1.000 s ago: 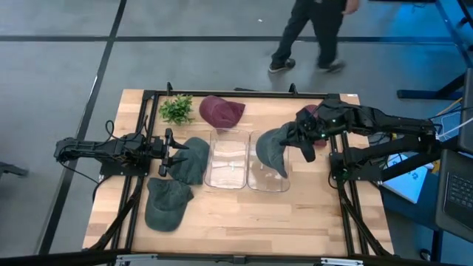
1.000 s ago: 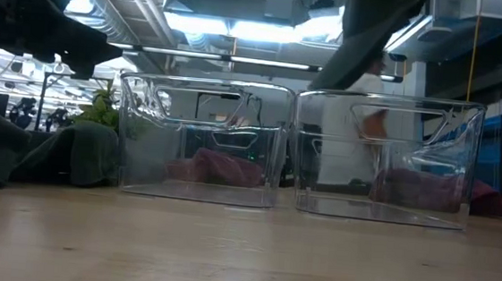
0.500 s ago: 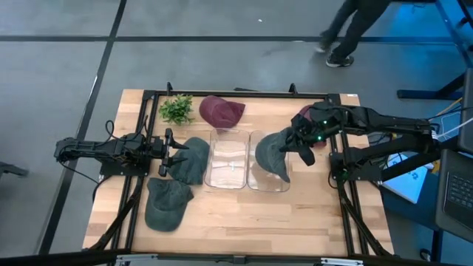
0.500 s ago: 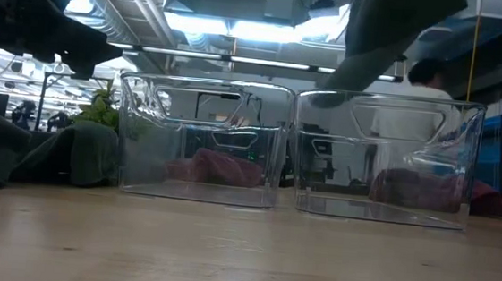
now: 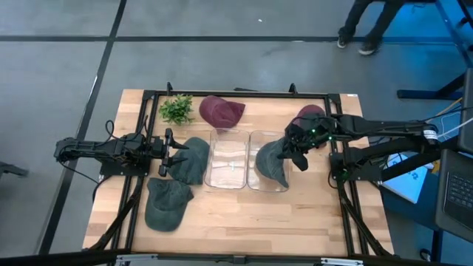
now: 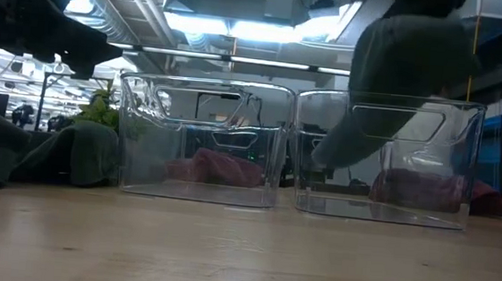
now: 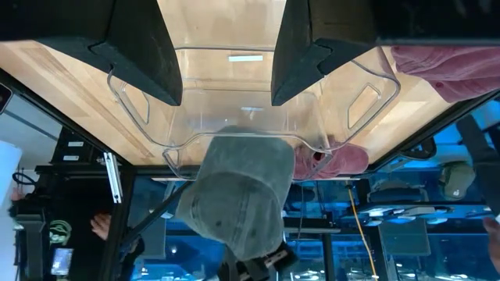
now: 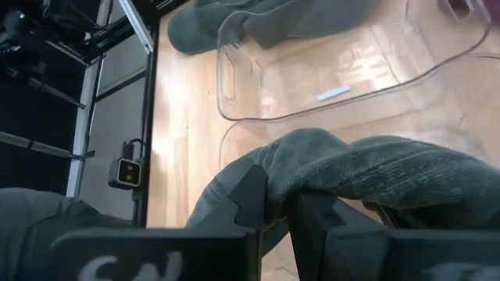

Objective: Pick & Place hat
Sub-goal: Put the bottom right blue cap into the right transparent bin

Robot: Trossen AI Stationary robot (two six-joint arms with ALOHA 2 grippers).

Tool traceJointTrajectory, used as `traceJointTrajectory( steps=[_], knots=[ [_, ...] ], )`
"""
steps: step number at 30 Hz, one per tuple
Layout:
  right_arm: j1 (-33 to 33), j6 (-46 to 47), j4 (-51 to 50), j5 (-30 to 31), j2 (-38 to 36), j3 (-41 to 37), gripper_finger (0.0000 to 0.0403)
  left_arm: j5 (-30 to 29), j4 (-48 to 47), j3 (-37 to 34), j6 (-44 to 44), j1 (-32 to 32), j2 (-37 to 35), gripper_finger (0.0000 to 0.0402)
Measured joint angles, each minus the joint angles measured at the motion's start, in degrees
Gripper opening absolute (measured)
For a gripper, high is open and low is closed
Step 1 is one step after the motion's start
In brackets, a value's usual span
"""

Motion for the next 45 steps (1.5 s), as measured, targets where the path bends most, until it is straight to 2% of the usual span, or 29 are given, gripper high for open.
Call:
traceJointTrajectory(
  steps=[10, 16, 31, 45],
  knots=[
    [-1.25, 2.95, 11.51, -3.79, -0.02, -9.74, 0.0037, 0.02, -0.01, 0.0, 0.0, -0.01, 0.0, 0.0194],
    [-1.34, 3.96, 15.56, -3.96, -0.02, -14.22, 0.0037, 0.01, -0.01, 0.0, 0.0, -0.01, -0.01, 0.0194],
    [-3.4, 4.04, 22.38, -3.77, -0.02, -20.75, 0.0039, 0.02, -0.01, 0.0, 0.0, 0.0, 0.0, 0.0194],
    [-3.38, 2.83, 22.49, -0.78, -0.02, -22.8, 0.004, 0.02, -0.01, 0.0, 0.0, 0.01, -0.01, 0.0194]
  ],
)
